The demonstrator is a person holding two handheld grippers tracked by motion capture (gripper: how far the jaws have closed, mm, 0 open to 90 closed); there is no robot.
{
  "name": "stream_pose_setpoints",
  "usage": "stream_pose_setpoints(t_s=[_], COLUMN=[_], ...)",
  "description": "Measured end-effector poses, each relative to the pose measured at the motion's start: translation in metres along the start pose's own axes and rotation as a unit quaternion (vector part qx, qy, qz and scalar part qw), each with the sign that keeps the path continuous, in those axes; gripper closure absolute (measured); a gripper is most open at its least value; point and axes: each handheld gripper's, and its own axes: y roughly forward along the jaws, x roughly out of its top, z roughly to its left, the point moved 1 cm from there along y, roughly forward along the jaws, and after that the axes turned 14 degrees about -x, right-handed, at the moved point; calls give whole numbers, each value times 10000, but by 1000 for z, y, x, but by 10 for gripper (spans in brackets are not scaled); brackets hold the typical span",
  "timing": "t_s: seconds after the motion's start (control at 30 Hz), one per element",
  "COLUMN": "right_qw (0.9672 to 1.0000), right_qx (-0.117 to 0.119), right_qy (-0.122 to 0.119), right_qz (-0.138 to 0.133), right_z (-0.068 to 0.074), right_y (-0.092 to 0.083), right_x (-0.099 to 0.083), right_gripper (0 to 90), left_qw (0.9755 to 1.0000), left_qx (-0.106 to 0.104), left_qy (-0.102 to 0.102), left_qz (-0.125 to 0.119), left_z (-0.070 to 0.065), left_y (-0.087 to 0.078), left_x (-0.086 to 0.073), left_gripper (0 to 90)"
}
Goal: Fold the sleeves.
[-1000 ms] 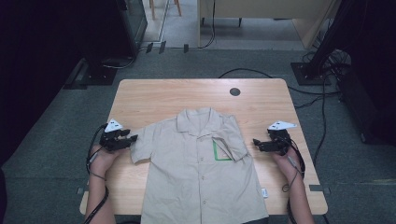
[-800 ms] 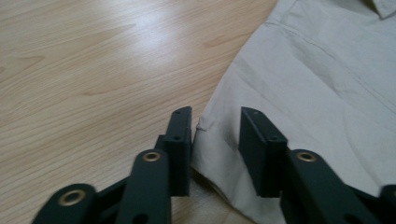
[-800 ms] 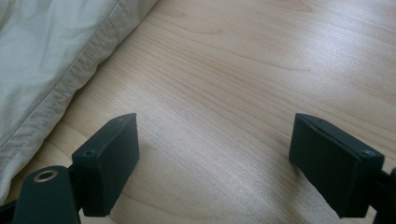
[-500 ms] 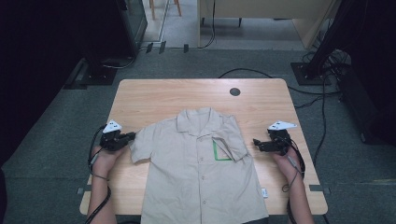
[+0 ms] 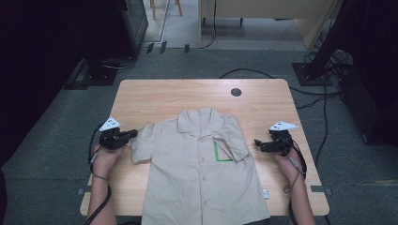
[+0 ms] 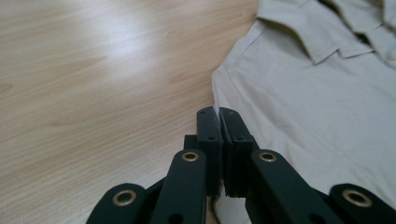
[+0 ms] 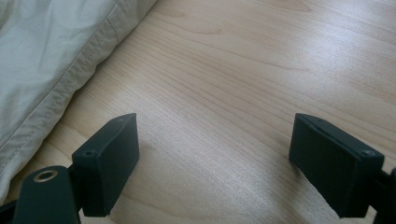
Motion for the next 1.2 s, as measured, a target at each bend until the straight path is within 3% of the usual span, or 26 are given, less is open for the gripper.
stream_pose_setpoints(t_s=[0.37, 0.7, 1.2], right_qw=[10000, 10000, 10000], right_qx=[0, -1, -1], right_qy=[0, 1, 0], right_qz=[1, 0, 0], right_z=[0, 0, 0], right_y=[0, 0, 0], right_x=[0, 0, 0], right_gripper=[156, 157, 156], left_qw=[9989, 9958, 9935], left_qx=[-239, -535, -777], left_qy=[324, 635, 695], left_qz=[-221, -384, -466], left_z=[-21, -46, -58], left_y=[-3, 3, 20], left_x=[20, 38, 42], left_gripper=[876, 876, 875])
